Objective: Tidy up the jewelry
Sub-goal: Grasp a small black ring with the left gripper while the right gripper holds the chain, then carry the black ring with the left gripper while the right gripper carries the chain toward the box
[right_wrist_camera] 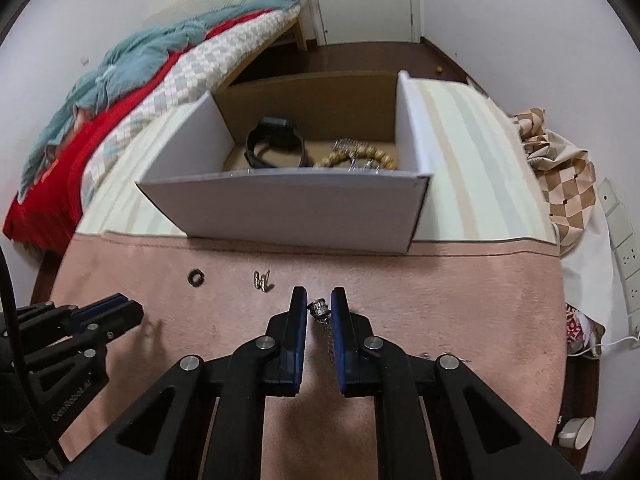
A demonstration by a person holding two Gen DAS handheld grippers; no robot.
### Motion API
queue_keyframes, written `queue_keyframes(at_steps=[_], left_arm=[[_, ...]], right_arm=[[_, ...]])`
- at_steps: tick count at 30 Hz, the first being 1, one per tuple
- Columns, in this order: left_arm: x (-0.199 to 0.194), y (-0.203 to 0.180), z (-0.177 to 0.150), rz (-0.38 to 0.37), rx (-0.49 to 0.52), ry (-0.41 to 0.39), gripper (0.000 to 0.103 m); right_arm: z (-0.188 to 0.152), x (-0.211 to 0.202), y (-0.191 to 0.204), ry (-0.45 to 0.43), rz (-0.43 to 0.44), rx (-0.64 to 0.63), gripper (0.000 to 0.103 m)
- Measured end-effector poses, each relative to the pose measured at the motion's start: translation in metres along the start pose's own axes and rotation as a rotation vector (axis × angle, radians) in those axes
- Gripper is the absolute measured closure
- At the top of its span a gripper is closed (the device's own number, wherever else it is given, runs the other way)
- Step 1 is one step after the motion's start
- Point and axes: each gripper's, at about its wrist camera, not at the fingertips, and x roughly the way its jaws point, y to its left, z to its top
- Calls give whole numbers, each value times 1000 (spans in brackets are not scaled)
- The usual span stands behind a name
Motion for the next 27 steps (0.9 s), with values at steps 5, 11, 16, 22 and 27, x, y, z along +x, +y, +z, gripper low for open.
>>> queue_keyframes(at_steps=[5,11,16,22,27], left_arm=[[-18,-4,12,-27,11,-37,93],[-47,-11,29,-77,16,-87,93],[-74,-15,56,-139,7,-128,93],[-98,-14,101,-231,11,-147,93],[-100,-13,137,-259,20,-156,93]], right_arm=[[8,-31,-11,-50,28,47,91],[28,-76,-21,-128,76,90,91],[56,-118,-21,-195,128,95,91],[99,-162,-18,-274,193,87,91],[138,-174,-12,-320,187,34,91]])
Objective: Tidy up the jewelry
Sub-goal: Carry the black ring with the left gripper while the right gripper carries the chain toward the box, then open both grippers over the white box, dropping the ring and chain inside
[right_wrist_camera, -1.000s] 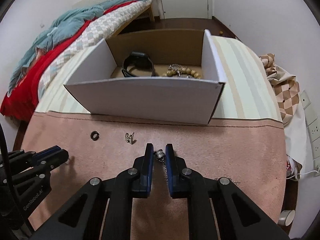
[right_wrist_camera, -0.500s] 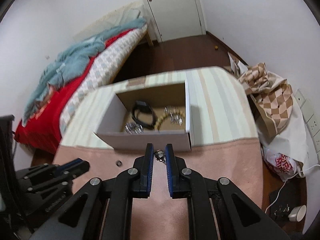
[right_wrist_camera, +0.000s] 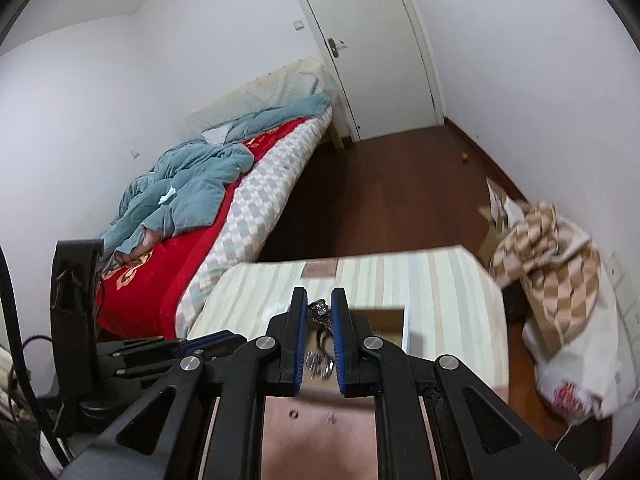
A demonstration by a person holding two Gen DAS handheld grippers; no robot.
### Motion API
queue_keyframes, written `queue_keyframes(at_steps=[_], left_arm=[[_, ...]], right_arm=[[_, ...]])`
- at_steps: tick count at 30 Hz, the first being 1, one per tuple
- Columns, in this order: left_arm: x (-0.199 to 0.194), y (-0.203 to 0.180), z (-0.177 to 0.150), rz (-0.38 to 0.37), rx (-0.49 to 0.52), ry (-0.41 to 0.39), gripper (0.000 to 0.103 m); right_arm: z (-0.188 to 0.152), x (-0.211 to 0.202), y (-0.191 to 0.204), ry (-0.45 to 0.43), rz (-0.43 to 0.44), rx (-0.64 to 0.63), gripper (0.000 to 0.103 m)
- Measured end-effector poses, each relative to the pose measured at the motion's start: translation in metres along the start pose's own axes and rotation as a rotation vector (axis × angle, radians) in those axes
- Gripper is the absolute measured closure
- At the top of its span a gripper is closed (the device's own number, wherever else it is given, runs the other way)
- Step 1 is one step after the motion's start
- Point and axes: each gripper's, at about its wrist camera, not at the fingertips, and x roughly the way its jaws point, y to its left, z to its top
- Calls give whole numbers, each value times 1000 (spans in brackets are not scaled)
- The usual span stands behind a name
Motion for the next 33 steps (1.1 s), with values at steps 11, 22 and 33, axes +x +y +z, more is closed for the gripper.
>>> queue_keyframes(at_steps=[11,22,33], left_arm=[[70,29,31,-94,-91,179,93],[119,42,42,61,-61,254,91],[98,60,41,280,-36,134,32]], right_arm=[[9,83,-31,151,5,74,91],[-5,155,-51,318,-20,78,90],[-20,160,-62,405,-161,65,37]])
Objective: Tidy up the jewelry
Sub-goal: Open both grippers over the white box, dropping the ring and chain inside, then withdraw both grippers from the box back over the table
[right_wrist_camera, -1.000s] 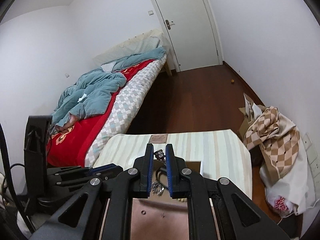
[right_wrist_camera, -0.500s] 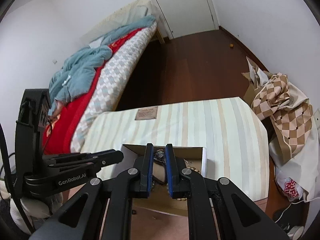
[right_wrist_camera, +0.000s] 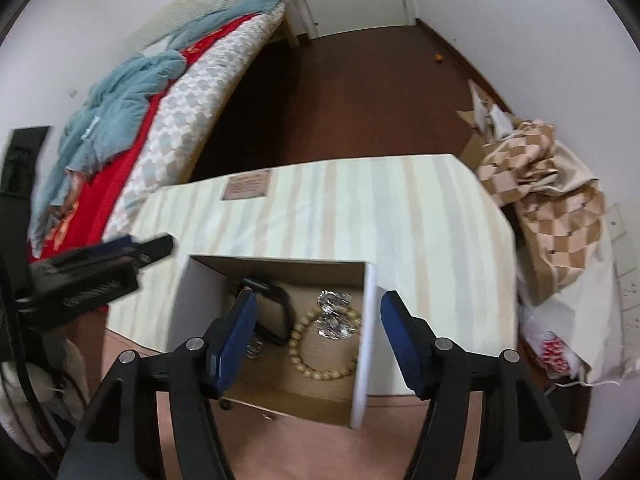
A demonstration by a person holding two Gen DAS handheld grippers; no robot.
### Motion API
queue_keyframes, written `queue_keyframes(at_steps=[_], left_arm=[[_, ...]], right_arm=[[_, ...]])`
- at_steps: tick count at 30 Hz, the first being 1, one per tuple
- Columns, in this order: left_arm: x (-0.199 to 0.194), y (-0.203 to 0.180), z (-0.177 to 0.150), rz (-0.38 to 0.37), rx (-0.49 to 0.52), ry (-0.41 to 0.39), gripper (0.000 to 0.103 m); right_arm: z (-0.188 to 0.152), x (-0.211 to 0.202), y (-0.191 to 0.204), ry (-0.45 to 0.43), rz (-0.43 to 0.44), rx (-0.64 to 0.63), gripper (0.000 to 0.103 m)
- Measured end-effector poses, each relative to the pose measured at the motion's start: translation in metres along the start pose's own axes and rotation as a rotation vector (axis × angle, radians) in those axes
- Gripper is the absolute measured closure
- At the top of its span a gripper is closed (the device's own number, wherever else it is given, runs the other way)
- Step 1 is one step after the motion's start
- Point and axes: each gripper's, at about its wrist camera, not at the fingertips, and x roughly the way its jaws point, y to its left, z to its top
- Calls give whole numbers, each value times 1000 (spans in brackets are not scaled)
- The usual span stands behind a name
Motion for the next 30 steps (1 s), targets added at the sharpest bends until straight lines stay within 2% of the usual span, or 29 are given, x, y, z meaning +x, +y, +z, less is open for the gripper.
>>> queue_keyframes(at_steps=[2,4,5,6,10,11,18,26,30], left_arm=[[-3,2,-7,31,8,-19,32],[-5,2,-16,70,18,-35,18],[-6,1,-21,89,23,-39,3],[-6,0,-25,99,27,-41,0],[-6,-3,-47,123,41,-35,0],[-6,-3,-51,124,40,-33,0],[-26,2,-76,130,5,-44,0],[-69,6,-99,131,-16,-99,0],[-98,4,-109,145,-14,-152,0]], right_arm=[[-6,2,-1,17,-62,1,34],[-16,5,-3,35,-134,-10,14],[-19,6,-3,39,-156,-15,10],[-25,8,-2,49,-189,-23,8],[-40,10,0,78,-216,-32,7],[-43,10,1,79,-222,-35,4],[-56,-9,10,54,-237,-39,2],[-72,-49,26,-3,-252,-55,2],[-83,-72,33,-35,-250,-51,2]])
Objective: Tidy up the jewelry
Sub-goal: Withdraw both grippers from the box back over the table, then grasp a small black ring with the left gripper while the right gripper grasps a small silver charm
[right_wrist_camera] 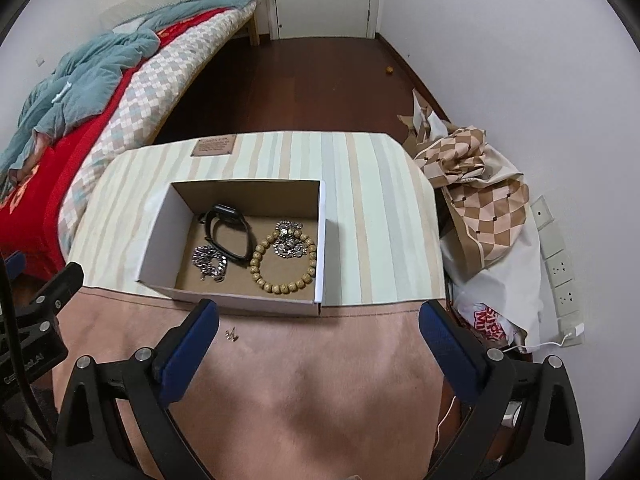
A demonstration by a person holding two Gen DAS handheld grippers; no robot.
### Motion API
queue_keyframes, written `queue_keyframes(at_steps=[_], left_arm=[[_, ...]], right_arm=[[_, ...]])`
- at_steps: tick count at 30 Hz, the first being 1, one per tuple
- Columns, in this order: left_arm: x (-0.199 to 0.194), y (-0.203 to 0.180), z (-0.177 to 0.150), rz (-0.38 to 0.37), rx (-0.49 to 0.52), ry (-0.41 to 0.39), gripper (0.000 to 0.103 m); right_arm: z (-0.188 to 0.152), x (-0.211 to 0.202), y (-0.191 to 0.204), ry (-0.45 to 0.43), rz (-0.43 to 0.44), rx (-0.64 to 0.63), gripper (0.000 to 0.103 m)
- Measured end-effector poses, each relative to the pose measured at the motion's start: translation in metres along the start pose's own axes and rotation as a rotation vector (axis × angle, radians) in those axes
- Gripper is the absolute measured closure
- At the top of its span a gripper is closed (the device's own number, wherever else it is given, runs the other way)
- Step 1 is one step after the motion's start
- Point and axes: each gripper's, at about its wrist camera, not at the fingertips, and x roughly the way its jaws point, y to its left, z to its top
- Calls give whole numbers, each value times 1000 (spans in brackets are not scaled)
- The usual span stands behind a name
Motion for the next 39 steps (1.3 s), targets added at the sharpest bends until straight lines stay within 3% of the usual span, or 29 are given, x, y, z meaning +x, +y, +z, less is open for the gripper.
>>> queue_keyframes(at_steps=[11,21,26,31,32,33,34,36,39], left_arm=[[-57,4,-15,10,-29,-106,0],[-68,8,-27,12,-67,-126,0],[-45,17,-41,46,-103,-95,0],[-3,28,-65,152,-102,-19,0],[6,30,-69,172,-98,-1,0],[16,32,-73,194,-94,17,0],[23,34,-76,208,-93,29,0],[40,40,-82,235,-101,64,0],[55,48,-86,240,-119,101,0]], right_arm=[[-20,-66,-7,-112,-29,24,2],[-33,-91,-10,-161,-27,42,2],[-43,-75,-7,-160,64,54,2],[-65,-14,2,-83,117,70,2],[-70,0,5,-71,135,67,4],[-74,18,9,-50,178,65,14],[-76,33,13,-27,211,68,33],[-80,59,21,6,258,70,50],[-84,84,37,-5,277,47,50]])
